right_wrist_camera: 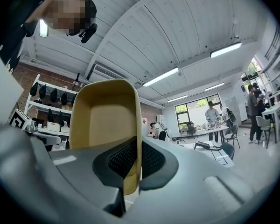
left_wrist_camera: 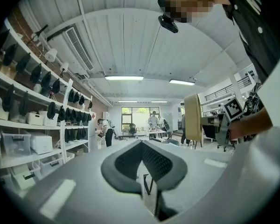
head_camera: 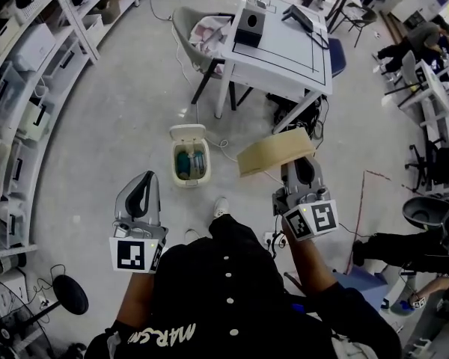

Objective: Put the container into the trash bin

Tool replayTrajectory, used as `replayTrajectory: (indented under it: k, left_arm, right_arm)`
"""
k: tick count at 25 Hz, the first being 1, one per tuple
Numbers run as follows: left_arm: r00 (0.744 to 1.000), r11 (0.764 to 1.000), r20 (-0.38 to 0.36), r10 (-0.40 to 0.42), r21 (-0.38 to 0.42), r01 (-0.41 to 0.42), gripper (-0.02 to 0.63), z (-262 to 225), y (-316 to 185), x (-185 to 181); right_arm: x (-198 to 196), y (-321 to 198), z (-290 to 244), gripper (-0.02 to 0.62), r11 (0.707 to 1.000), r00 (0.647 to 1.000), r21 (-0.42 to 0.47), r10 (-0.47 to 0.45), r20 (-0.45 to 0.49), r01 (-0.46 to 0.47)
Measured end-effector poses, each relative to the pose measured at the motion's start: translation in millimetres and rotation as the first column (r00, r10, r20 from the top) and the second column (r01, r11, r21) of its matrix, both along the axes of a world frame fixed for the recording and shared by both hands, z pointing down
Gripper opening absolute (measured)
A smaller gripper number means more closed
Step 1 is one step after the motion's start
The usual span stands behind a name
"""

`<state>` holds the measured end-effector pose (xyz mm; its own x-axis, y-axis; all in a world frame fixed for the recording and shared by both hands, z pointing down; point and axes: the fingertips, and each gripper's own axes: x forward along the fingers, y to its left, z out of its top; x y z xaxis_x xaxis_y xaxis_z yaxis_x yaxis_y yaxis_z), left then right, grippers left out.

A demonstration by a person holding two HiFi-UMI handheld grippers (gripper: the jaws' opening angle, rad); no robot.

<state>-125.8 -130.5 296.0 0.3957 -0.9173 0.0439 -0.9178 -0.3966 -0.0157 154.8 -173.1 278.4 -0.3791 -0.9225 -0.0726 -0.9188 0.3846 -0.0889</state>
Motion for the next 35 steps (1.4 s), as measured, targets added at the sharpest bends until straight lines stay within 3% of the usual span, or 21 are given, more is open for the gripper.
replayTrajectory:
  k: [17, 26, 35]
  left_arm:
    - [0.998, 0.998, 0.0, -0.067, 0.01, 0.067, 0.002, -11, -91, 40]
    - [0.991, 0.991, -0.019, -0.132, -0.01, 0.132, 0.002, -19, -107, 48]
    - [0.996, 0.994, 0.01, -0.089, -0.069, 0.09, 0.002, 0, -127, 35]
  right_arm:
    - [36, -105, -9, 0.023, 0.997, 0.997, 0.002, -0.073, 0.0, 0.073]
    - [32, -141, 3, 0.023, 0.988, 0.989, -0.034, -0.148, 0.012, 0.148]
    - [7, -160, 36, 0.023, 0.984, 0.99, -0.113, -0.137, 0.023, 0.138]
